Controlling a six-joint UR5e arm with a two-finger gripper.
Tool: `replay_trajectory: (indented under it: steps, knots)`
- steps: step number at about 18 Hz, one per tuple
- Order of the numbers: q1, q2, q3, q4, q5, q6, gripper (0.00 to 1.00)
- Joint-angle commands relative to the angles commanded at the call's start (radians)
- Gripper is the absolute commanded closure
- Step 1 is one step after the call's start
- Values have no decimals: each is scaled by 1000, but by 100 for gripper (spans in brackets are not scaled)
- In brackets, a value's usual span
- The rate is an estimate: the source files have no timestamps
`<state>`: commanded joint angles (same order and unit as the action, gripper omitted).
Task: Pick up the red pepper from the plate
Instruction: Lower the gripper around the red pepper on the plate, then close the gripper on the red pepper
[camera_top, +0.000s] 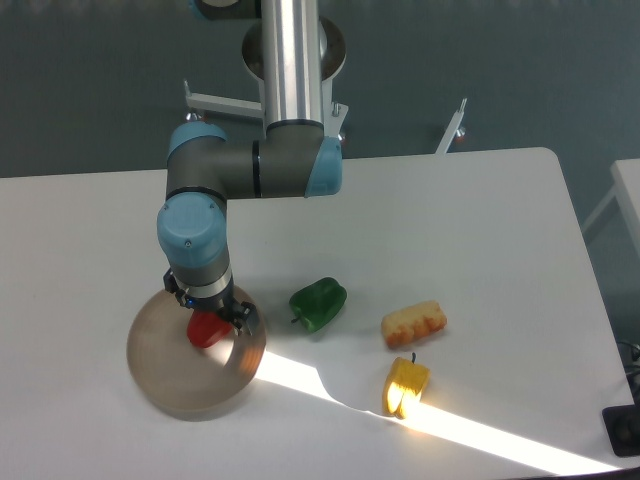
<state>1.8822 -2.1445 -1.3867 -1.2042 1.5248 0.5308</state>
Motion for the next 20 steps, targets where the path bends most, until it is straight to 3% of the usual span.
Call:
replay_trajectory:
  steps: [15, 20]
  knots:
    - [-11, -6, -28, 34, 3, 3, 0]
    - [-12, -9, -28, 34, 0, 5, 22]
